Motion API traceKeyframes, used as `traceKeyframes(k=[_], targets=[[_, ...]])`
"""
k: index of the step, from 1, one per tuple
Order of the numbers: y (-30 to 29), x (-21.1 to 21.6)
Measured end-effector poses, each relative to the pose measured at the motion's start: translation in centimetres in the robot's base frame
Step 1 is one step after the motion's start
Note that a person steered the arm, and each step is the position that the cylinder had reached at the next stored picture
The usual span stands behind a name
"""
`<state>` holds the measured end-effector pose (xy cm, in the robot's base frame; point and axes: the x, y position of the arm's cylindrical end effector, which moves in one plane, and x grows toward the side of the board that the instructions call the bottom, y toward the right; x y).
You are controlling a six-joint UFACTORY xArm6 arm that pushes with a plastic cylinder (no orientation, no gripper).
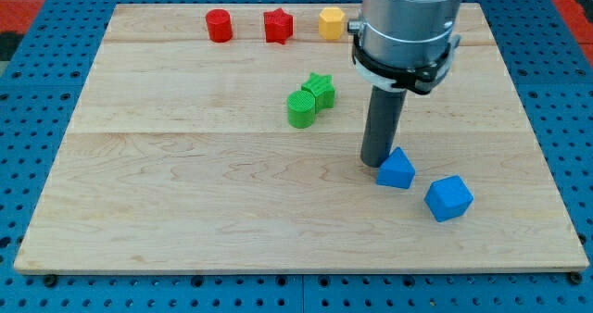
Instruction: Move the green blocks above the blue triangle
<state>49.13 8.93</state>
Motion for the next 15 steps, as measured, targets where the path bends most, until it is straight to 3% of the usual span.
traceKeyframes(k=[1,2,3,4,5,6,7,9,10,12,13,15], targets=[[0.0,0.1],[-5.5,-2.8],[-13.4,-2.4],[-15.4,-5.9],[-15.1,-9.1],[-9.7,-12.3],[-6.3,-12.7],[6.2,-6.8],[9.0,-8.3],[3.9,-5.2],[5.5,-1.3],[2.3,-7.6]])
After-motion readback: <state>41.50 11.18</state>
